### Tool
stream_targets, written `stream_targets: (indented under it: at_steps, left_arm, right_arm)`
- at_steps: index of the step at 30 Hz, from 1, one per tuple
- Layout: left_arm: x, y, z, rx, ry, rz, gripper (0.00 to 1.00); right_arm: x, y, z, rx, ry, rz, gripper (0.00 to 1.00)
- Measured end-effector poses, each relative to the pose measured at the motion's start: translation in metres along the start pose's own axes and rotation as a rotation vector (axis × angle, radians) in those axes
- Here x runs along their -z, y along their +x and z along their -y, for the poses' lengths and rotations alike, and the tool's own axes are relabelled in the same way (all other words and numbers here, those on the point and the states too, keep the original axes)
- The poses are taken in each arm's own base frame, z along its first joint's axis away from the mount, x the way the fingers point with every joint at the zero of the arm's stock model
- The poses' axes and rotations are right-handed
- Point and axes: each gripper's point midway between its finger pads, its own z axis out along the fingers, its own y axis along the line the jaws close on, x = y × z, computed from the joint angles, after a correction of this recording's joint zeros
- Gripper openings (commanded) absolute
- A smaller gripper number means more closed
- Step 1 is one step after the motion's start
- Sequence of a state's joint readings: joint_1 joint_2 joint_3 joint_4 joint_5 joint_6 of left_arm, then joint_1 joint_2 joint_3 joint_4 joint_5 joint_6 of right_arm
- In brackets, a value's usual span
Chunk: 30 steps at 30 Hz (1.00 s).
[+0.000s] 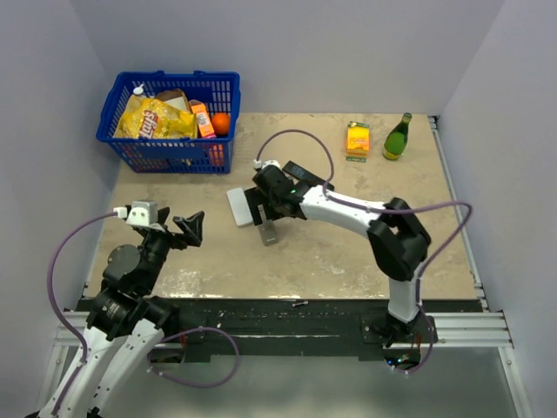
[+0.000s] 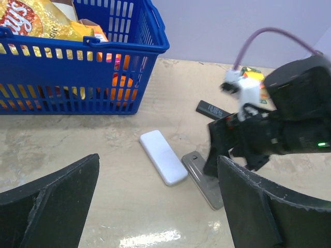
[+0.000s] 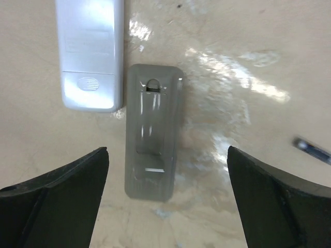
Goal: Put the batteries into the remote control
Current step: Place the remote control at the center of the board, then reset both arms
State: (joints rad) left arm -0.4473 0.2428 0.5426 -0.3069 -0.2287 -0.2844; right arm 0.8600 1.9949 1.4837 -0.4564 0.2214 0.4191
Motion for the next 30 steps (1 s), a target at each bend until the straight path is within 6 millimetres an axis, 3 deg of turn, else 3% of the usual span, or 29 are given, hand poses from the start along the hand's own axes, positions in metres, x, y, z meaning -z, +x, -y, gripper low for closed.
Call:
stream_targets:
  at_steps: [2, 5, 8, 9, 10, 12, 15, 18, 23, 30]
  left_arm:
    - [0.002, -0.002, -0.002, 0.002, -0.006, 0.009, 1.00]
    - [0.006, -0.005, -0.005, -0.004, -0.024, 0.013, 1.00]
    - [0.012, -0.014, -0.012, -0.007, -0.058, 0.035, 1.00]
    - [0.021, -0.030, -0.020, 0.000, -0.106, 0.079, 1.00]
    - [0.022, -0.033, -0.021, 0.002, -0.110, 0.086, 1.00]
    - [0.028, -0.043, -0.026, 0.008, -0.141, 0.108, 1.00]
    - [0.039, -0.061, -0.033, 0.017, -0.187, 0.143, 1.00]
    - [0.051, -0.081, -0.041, 0.031, -0.232, 0.189, 1.00]
    - [0.070, -0.094, -0.053, 0.036, -0.287, 0.242, 1.00]
    - [0.085, -0.093, -0.067, 0.049, -0.342, 0.265, 1.00]
  right_arm:
    - [0.026, -0.015, 0.012, -0.018, 0.010, 0.072, 0.98]
    - [0.077, -0.041, 0.045, -0.076, 0.040, 0.211, 0.98]
    - [0.144, -0.067, 0.102, -0.183, 0.114, 0.399, 0.98]
    - [0.220, -0.075, 0.162, -0.299, 0.228, 0.603, 0.98]
    - [0.221, -0.076, 0.163, -0.301, 0.229, 0.608, 0.98]
    - [0.260, -0.074, 0.181, -0.342, 0.266, 0.712, 0.98]
    - [0.306, -0.051, 0.205, -0.380, 0.324, 0.808, 0.98]
    - [0.344, -0.031, 0.224, -0.427, 0.360, 0.903, 0.98]
    - [0.391, 0.009, 0.250, -0.508, 0.389, 1.048, 0.98]
    - [0.394, 0.044, 0.265, -0.531, 0.419, 1.105, 0.98]
